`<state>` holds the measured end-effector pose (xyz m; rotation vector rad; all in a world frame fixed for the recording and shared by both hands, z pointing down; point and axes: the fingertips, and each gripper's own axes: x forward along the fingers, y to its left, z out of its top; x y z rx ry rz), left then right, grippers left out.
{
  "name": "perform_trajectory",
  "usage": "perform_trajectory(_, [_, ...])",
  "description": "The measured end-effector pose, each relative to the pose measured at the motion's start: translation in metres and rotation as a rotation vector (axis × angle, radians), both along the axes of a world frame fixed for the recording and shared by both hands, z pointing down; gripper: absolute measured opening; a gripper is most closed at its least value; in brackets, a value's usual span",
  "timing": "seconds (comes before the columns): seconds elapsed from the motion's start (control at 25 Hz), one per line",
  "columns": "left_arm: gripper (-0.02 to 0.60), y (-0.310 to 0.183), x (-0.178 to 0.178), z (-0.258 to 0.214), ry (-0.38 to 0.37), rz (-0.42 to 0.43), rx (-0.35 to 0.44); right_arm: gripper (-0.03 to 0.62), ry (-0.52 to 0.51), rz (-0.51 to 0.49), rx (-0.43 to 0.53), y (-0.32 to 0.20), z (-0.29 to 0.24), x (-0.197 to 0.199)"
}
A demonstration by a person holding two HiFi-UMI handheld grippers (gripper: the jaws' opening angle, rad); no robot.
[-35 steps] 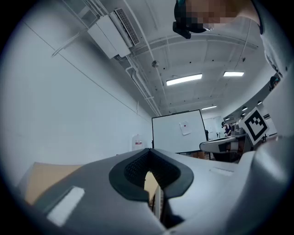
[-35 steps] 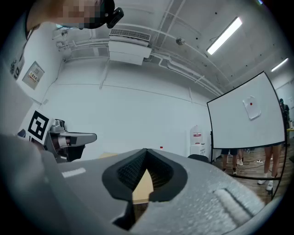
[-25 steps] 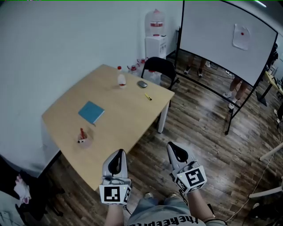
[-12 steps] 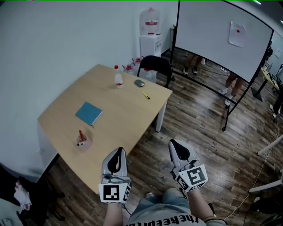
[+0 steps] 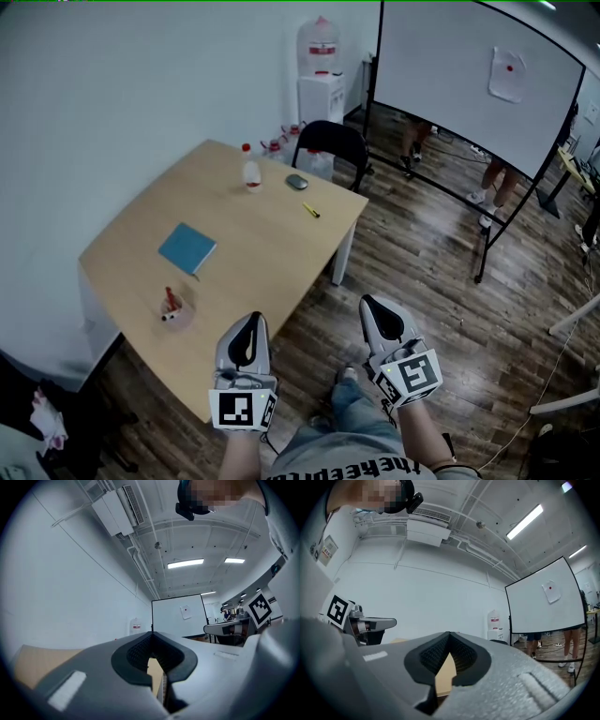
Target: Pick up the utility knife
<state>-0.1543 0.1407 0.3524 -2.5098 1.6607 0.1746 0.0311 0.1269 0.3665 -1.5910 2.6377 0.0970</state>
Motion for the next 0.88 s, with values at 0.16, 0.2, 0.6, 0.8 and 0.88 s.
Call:
perform_trajectory(0.16, [0.02, -0.021, 0.007, -0.004, -0.004, -0.014, 0.01, 0.002, 0.001, -0.013, 0.012, -0.024, -0.005, 0.006])
perform_trajectory(0.2, [0.02, -0.028, 0.008, -0.005, -0.004, -0.017, 0.012, 0.002, 0.002, -0.017, 0.015, -0.03, -0.006, 0.007])
perform_trajectory(0.6, [0.02, -0.091, 0.037, -0.014, 0.006, -0.037, 0.022, 0.002, 0.002, -0.057, 0.023, -0.097, -0.015, 0.029])
perform_trajectory(0.8, [0.02, -0.116, 0.052, -0.017, 0.004, -0.059, 0.018, 0.002, -0.003, -0.08, 0.02, -0.125, -0.017, 0.043])
perform_trajectory(0.88, [0.02, -0.125, 0.058, -0.017, 0.001, -0.065, 0.016, 0.002, -0.006, -0.087, 0.018, -0.136, -0.017, 0.048])
